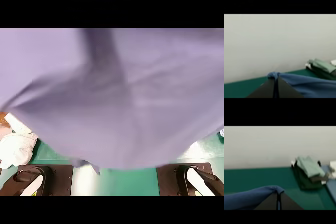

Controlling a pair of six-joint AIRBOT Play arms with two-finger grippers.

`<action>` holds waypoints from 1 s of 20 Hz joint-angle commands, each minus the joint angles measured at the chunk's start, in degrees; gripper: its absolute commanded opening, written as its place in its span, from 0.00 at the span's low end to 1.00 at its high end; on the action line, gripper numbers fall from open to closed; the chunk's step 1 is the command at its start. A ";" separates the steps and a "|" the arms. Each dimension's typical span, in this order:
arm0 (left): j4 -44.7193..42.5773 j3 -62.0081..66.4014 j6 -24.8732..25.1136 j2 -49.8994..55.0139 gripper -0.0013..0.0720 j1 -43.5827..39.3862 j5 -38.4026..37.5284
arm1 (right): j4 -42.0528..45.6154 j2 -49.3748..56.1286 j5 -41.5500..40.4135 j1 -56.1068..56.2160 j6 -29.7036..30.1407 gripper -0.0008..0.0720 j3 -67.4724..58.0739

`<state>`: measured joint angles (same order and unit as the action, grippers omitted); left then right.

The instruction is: Fold the shirts.

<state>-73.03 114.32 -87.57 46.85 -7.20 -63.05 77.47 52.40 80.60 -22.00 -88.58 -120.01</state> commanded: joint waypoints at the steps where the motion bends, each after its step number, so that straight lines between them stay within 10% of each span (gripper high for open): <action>1: -8.44 -10.47 -2.45 3.87 0.06 0.04 -11.08 | 3.74 7.93 14.16 -0.02 -2.99 0.03 5.07; 6: -8.61 -21.27 0.31 16.52 0.06 0.04 -14.91 | 3.50 19.98 16.90 0.00 -2.89 0.03 17.05; 20: -8.92 -22.95 2.43 37.94 0.06 0.04 17.75 | 3.21 31.65 -17.51 4.74 -2.01 0.03 28.35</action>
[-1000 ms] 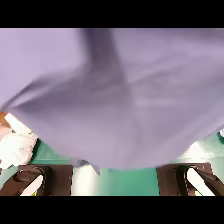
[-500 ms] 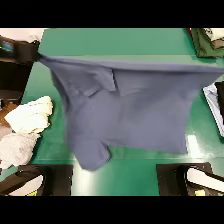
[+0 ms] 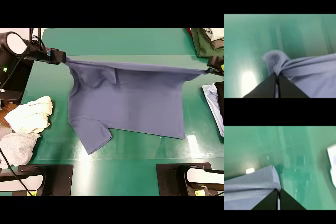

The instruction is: Fold the shirts.

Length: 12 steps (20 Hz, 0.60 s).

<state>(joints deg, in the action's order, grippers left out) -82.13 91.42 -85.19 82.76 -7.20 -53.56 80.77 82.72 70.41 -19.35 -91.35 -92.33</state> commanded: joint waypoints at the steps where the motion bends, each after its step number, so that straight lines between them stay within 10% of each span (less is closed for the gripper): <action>1: 0.17 -0.04 0.07 2.47 0.06 0.07 8.66 | -0.09 1.90 -7.93 2.99 0.76 0.03 0.68; 12: -1.81 -0.31 1.62 9.22 0.06 0.59 -13.09 | 0.17 4.83 3.10 4.37 0.76 0.03 9.16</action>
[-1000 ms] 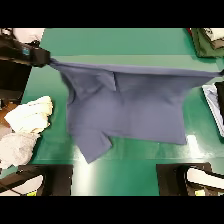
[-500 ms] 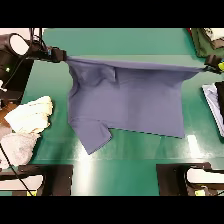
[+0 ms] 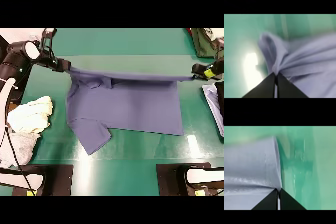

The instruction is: Fold the shirts.

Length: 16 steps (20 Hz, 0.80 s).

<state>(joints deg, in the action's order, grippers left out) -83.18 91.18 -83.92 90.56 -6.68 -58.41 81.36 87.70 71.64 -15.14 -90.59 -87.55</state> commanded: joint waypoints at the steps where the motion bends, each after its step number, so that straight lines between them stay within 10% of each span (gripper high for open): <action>1: -0.92 -0.07 0.35 1.92 0.06 0.07 -9.97 | -0.83 -0.31 1.33 0.17 0.00 0.03 6.45; 8: -0.90 -2.86 -0.17 2.89 0.06 0.07 -13.29 | -0.81 -0.28 0.04 2.86 0.00 0.04 14.58; 10: -0.96 -2.84 -0.35 2.73 0.68 0.07 -13.94 | -0.79 -0.31 0.81 4.00 0.04 0.05 14.75; 12: -2.78 -2.84 -1.79 2.71 0.71 0.07 -18.08 | -0.83 -0.98 2.91 3.96 0.11 0.53 14.69; 16: -4.52 -3.61 -3.87 1.68 0.71 -0.04 -27.43 | -0.76 -6.78 5.07 2.78 2.14 0.59 14.71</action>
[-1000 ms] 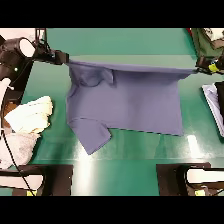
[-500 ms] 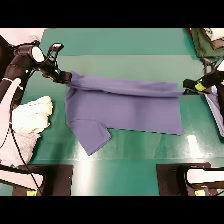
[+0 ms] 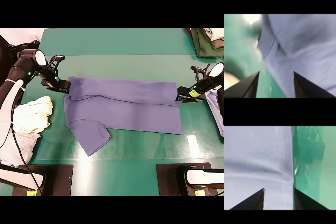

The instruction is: Fold the shirts.

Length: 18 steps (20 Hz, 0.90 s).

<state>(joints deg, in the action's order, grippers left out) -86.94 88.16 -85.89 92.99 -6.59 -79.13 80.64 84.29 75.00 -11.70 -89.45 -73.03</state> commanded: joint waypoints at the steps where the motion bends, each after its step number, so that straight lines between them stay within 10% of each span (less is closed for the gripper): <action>1: 0.68 -2.99 -3.04 -2.95 0.71 -0.44 -5.90 | -0.04 -5.55 1.68 -1.05 1.03 0.59 0.20; 10: 5.66 -45.07 -22.62 -34.40 0.71 -15.67 8.50 | -0.09 -14.73 0.22 -0.72 1.07 0.59 0.20; 18: 15.56 -56.65 -28.15 -40.48 0.71 -17.59 17.16 | -3.10 -14.75 0.35 0.55 2.14 0.59 0.17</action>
<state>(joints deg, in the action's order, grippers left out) -73.67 34.89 -111.02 53.84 -23.62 -66.32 78.83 69.67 75.18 -11.29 -87.88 -72.84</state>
